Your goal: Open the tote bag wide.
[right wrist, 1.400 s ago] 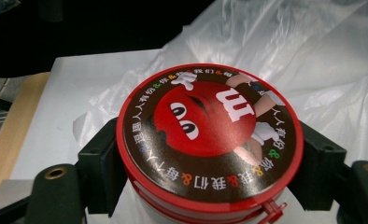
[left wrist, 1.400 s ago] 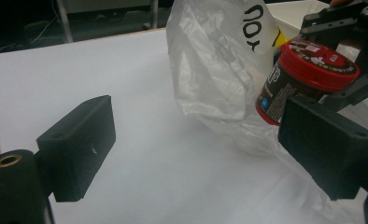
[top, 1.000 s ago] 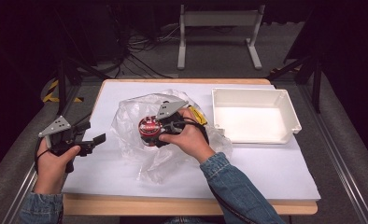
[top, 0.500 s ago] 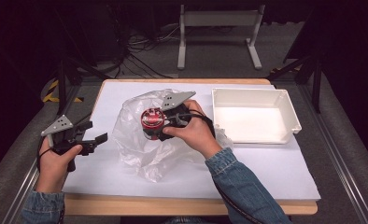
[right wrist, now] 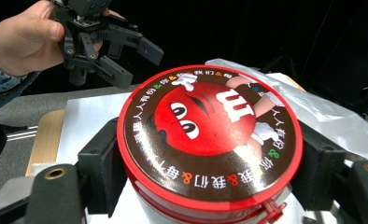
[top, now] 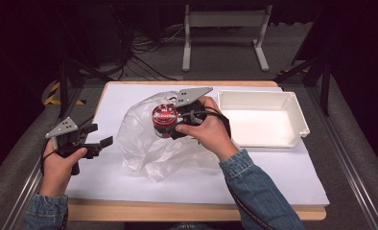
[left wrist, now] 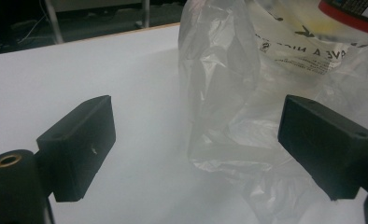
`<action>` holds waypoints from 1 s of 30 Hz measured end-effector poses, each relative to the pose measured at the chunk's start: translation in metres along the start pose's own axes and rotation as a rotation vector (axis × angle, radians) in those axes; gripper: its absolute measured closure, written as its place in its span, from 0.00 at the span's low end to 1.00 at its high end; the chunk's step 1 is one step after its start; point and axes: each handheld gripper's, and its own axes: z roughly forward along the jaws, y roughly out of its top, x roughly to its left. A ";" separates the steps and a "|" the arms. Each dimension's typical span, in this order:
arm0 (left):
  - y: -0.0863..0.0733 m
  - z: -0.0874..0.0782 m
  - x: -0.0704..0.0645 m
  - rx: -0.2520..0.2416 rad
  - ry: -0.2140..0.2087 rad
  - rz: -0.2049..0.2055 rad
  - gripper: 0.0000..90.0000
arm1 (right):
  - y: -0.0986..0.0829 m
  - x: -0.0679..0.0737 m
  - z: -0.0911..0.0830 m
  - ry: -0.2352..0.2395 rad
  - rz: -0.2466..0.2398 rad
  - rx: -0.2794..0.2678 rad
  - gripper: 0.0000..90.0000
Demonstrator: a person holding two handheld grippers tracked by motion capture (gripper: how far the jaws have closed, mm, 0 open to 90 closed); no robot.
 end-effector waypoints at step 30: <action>0.006 0.048 -0.013 0.032 -0.105 0.155 0.67 | -0.004 -0.006 -0.052 -0.057 0.041 0.002 0.28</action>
